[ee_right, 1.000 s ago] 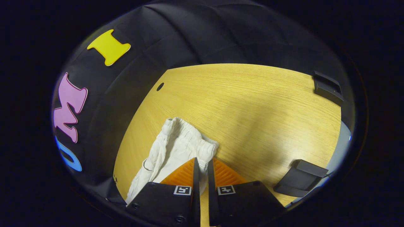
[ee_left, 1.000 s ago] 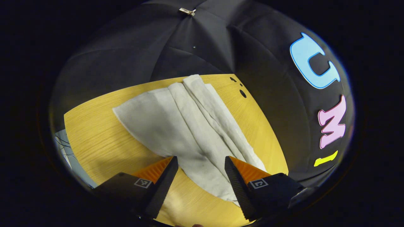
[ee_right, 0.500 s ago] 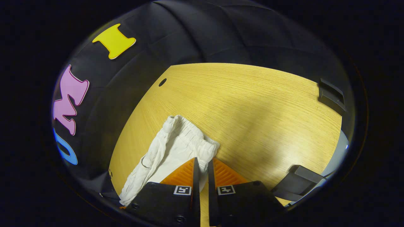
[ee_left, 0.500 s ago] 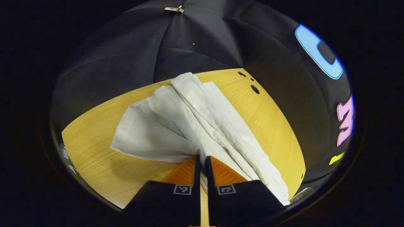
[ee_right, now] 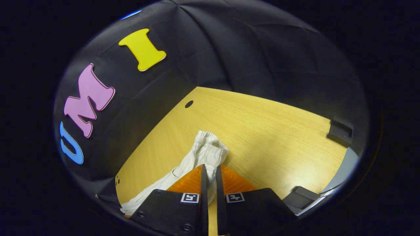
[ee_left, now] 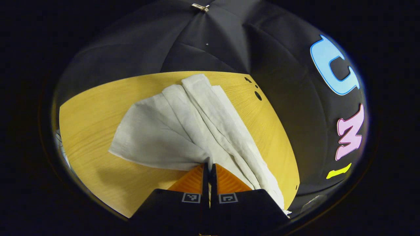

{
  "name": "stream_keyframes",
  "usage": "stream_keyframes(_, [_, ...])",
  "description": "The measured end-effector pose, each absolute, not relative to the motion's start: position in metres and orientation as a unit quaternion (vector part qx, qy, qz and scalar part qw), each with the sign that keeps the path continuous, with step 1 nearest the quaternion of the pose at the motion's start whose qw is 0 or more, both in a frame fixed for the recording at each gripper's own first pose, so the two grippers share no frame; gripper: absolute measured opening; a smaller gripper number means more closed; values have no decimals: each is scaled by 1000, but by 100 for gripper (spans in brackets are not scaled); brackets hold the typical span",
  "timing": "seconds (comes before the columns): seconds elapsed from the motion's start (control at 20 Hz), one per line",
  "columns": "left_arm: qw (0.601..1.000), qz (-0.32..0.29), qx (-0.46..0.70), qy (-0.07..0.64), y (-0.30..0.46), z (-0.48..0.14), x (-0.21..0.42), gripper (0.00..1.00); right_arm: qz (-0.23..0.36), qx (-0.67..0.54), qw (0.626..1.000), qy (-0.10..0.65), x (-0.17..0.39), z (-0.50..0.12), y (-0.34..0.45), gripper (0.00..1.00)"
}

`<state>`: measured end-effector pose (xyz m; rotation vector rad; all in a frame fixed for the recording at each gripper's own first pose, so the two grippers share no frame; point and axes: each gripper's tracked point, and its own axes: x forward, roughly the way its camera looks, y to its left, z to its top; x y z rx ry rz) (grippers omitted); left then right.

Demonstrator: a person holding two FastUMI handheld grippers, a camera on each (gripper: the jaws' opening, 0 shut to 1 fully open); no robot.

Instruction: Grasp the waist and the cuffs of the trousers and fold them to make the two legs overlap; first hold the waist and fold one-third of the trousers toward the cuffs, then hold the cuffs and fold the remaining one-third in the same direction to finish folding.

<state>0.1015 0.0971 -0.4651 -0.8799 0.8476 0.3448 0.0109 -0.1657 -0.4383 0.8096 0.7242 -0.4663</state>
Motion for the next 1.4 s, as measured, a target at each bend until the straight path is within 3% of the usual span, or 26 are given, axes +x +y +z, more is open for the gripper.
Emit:
stream_keyframes(0.5, [810,144,-406,398,103,-457,98,6,-145,324,894,273,27,-334,-137,15])
stream_keyframes(0.9, [810,134,-413,395,101,-459,99,6,-11,233,939,251,60,-258,-20,15])
stream_keyframes(1.4, [808,133,-412,399,101,-461,101,6,103,162,937,291,75,-270,140,15])
